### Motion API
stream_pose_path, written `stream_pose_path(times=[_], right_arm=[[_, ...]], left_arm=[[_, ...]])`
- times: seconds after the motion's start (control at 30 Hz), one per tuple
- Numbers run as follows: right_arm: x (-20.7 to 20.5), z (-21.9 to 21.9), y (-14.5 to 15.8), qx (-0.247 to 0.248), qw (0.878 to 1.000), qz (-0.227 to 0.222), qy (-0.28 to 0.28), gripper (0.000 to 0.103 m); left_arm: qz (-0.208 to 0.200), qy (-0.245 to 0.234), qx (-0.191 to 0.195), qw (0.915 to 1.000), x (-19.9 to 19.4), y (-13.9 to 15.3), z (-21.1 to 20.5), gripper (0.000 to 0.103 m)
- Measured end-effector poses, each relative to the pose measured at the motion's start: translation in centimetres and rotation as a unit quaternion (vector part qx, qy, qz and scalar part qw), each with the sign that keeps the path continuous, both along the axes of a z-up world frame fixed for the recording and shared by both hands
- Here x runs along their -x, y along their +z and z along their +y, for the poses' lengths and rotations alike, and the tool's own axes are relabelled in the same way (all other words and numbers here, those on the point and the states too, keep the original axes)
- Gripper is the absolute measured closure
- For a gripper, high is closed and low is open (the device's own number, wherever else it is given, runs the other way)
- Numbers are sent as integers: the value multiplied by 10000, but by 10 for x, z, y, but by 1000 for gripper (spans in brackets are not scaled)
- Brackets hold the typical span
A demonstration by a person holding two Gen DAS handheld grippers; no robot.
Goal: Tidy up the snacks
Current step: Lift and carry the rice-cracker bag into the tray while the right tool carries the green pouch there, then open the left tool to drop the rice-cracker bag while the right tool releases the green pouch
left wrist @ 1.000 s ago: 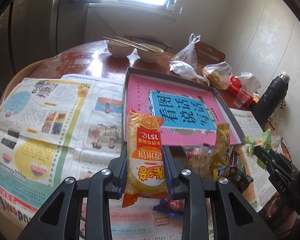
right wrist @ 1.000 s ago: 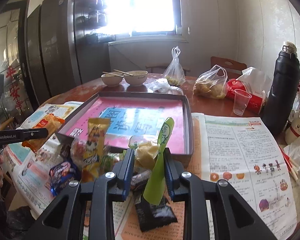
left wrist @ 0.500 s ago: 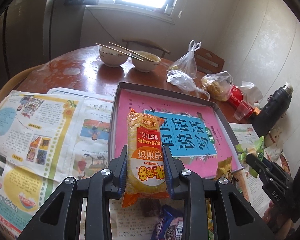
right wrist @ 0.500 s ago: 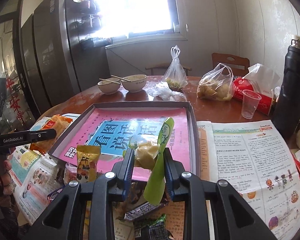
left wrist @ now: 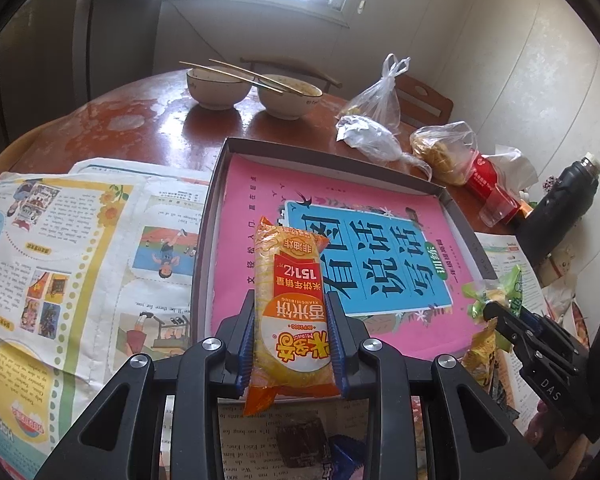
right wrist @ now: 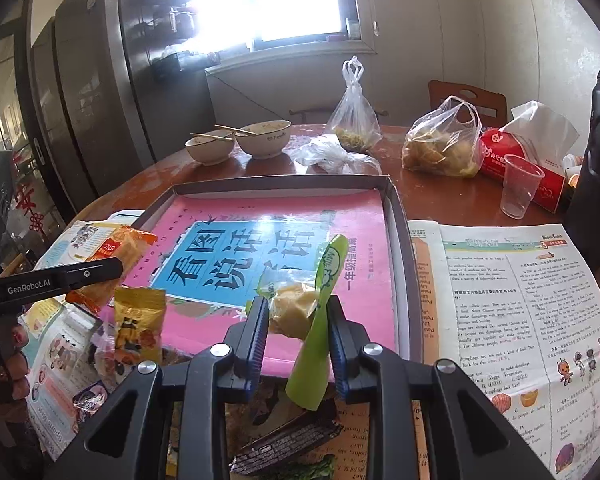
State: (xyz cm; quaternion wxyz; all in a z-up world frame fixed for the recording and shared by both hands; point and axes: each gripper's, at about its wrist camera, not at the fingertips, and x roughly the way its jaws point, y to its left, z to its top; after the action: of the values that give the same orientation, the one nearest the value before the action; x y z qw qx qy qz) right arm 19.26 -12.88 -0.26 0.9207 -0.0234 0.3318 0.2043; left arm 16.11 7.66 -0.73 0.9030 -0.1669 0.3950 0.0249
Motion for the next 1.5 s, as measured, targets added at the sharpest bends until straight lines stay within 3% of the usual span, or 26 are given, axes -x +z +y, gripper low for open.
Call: stream_pose_path(times=[0.57, 1.07, 1.23, 1.33, 1.5], right_arm=[[-7, -2, -16, 99, 9996, 226, -102, 73], [-3, -13, -10, -40, 9995, 229, -229, 67], [-1, -16, -7, -63, 9995, 215, -242, 67], [1, -17, -5, -81, 9994, 180, -268, 67], [5, -22, 1, -182, 9993, 116, -307, 60]], left_arm=[[111, -30, -71, 9999, -10, -11, -3, 71], [109, -84, -52, 9999, -8, -12, -2, 70], [76, -56, -62, 9999, -4, -8, 0, 67], [28, -59, -75, 10000, 0, -5, 1, 59], [-59, -57, -77, 9999, 7, 3, 1, 57]])
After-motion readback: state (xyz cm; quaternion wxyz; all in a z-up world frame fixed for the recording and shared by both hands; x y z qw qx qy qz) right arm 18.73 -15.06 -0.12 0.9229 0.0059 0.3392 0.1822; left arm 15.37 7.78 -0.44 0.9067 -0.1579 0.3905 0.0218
